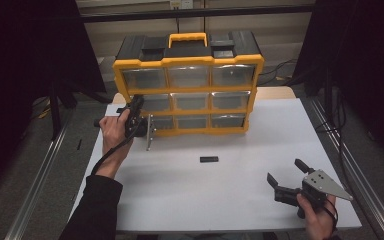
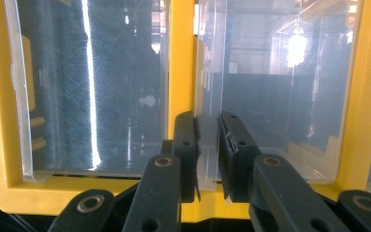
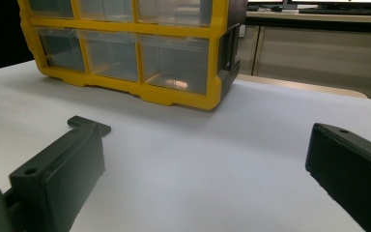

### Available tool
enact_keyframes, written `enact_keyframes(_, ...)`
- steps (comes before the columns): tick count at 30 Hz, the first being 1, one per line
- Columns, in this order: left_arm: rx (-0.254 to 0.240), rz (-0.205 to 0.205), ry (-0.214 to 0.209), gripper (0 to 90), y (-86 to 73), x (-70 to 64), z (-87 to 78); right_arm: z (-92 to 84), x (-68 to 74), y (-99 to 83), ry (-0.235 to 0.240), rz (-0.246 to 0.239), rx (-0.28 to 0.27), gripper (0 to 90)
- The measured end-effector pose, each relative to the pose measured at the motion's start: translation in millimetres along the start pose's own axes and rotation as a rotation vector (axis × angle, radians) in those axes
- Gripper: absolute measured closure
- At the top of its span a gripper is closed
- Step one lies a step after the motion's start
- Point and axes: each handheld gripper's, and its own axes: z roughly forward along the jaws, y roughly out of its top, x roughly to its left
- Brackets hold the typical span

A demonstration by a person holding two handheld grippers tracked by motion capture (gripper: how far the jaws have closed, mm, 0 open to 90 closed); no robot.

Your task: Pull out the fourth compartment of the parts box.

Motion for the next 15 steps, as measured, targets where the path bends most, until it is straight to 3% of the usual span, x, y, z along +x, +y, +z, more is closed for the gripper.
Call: enact_keyframes(15, -0.018, 0.004, -0.002, 79.5, -1.8, 2.0, -4.7, -0.2, 0.4, 0.0, 0.002, -0.002, 0.0, 0.0)
